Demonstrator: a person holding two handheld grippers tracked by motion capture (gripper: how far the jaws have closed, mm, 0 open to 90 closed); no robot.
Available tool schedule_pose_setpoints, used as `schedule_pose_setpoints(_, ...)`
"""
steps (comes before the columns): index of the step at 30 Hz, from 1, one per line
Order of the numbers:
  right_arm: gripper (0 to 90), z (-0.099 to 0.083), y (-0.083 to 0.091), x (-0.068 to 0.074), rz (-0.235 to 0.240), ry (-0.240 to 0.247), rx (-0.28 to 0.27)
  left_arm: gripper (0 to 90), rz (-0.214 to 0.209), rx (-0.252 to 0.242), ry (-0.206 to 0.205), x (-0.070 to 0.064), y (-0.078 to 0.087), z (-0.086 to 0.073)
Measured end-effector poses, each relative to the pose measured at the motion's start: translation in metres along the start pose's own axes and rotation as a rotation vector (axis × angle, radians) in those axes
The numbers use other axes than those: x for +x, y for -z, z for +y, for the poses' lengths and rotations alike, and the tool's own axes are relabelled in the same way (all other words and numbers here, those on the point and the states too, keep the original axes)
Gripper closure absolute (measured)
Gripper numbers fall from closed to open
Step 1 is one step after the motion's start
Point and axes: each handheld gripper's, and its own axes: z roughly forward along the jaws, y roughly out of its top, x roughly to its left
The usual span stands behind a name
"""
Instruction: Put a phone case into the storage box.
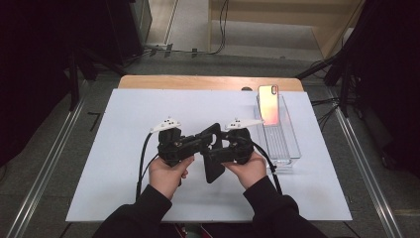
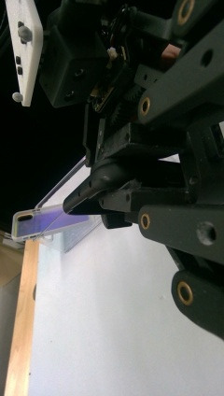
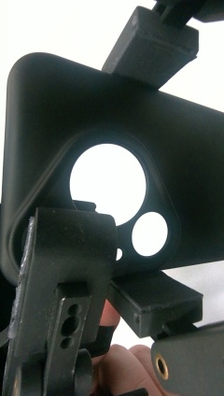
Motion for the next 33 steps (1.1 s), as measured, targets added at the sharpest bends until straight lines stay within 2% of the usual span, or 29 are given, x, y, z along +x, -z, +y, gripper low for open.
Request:
schedule_pose_setpoints(2, 11.7, 0.0, 0.0, -0.001, -0.007, 0.006, 0.003, 69.3, -0.006, -0.011, 0.011, 0.0, 0.002, 0.002)
schedule_pose_setpoints(11, 11.7, -0.001, 0.001, -0.007, -0.034, 0.007, 0.016, 46.5, -0.016, 0.03, 0.042, 0.001, 0.007, 0.01)
schedule_pose_setpoints(15, 11.7, -0.002, 0.001, -0.01, -0.046, 0.006, 0.02, 43.8, -0.036, 0.049, 0.097, 0.009, 0.012, 0.014)
schedule_pose_setpoints(17, 11.8, -0.002, 0.002, -0.013, -0.052, 0.0, 0.024, 43.3, -0.041, 0.051, 0.102, 0.01, 0.016, 0.016)
schedule_pose_setpoints(20, 11.8, -0.002, 0.004, -0.015, -0.055, 0.001, 0.019, 41.7, -0.074, 0.101, 0.13, 0.014, 0.02, 0.019)
schedule_pose_setpoints(22, 11.8, -0.001, 0.005, -0.017, -0.046, 0.014, 0.016, 41.0, -0.071, 0.143, 0.118, 0.016, 0.023, 0.02)
schedule_pose_setpoints(23, 11.8, -0.001, 0.006, -0.017, -0.043, 0.021, 0.017, 40.9, -0.062, 0.147, 0.115, 0.017, 0.025, 0.02)
schedule_pose_setpoints(27, 11.7, 0.0, 0.01, -0.02, -0.019, 0.028, 0.022, 37.8, -0.086, 0.18, 0.123, 0.024, 0.031, 0.022)
schedule_pose_setpoints(29, 11.7, 0.001, 0.012, -0.022, 0.003, 0.031, 0.026, 35.4, -0.099, 0.217, 0.082, 0.027, 0.031, 0.021)
schedule_pose_setpoints(30, 11.7, 0.001, 0.013, -0.023, 0.008, 0.036, 0.028, 32.8, -0.101, 0.254, 0.059, 0.027, 0.03, 0.019)
schedule_pose_setpoints(33, 11.7, 0.002, 0.017, -0.025, 0.012, 0.052, 0.028, 32.5, -0.086, 0.35, -0.004, 0.03, 0.028, 0.011)
